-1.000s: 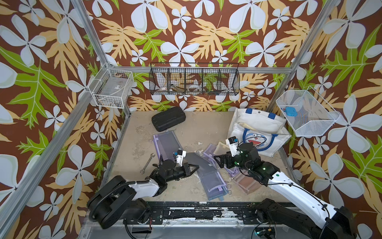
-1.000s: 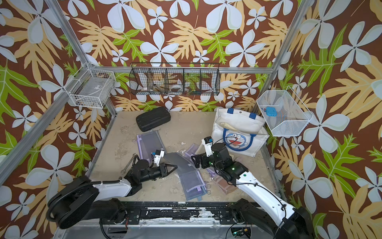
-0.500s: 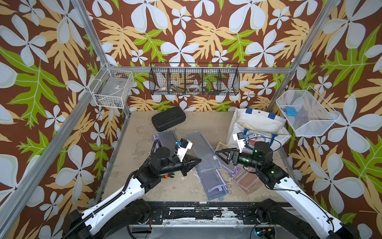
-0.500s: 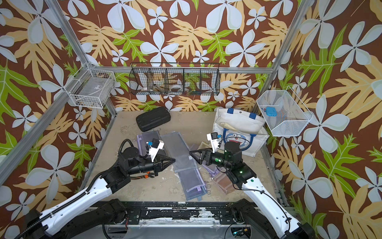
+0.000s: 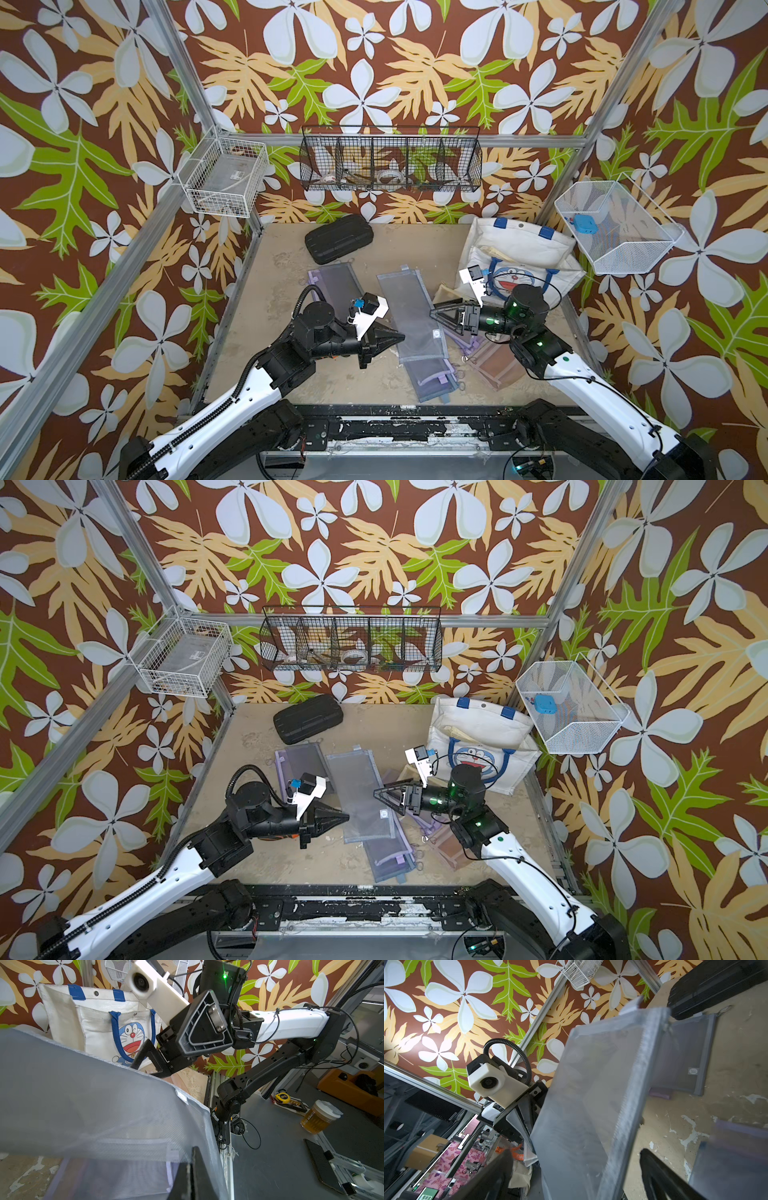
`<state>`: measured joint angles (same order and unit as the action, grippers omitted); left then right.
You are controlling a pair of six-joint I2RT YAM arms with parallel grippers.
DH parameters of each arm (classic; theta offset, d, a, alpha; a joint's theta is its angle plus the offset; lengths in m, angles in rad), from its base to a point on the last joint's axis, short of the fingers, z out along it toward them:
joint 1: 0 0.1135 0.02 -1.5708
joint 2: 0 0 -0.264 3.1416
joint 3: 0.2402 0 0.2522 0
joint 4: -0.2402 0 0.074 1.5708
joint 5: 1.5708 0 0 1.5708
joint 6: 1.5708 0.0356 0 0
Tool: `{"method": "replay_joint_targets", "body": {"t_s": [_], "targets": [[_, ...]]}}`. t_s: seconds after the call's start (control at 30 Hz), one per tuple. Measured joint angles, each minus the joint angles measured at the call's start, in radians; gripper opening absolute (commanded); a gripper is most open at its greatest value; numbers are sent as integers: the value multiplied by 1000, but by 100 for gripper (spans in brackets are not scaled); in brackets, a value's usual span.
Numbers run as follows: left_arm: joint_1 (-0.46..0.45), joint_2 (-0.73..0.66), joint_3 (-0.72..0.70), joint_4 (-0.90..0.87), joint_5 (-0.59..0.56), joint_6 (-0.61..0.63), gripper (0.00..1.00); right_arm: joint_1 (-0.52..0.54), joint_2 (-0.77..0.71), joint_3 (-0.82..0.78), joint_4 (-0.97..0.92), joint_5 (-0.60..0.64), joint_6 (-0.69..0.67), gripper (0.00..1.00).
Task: Put the pencil pouch into the canvas bag
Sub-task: Pick up the pencil case from the pencil case.
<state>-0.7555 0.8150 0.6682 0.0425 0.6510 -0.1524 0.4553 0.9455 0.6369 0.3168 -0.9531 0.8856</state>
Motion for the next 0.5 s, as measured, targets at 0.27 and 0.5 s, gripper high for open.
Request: {"method": "replay_joint_targets", "body": {"t_s": [0.27, 0.5], "targets": [[-14, -13, -24, 44, 39, -5, 0, 35, 91, 18, 121, -9, 31, 45], [-14, -38, -76, 87, 38, -30, 0, 35, 78, 24, 161, -8, 47, 11]]}}
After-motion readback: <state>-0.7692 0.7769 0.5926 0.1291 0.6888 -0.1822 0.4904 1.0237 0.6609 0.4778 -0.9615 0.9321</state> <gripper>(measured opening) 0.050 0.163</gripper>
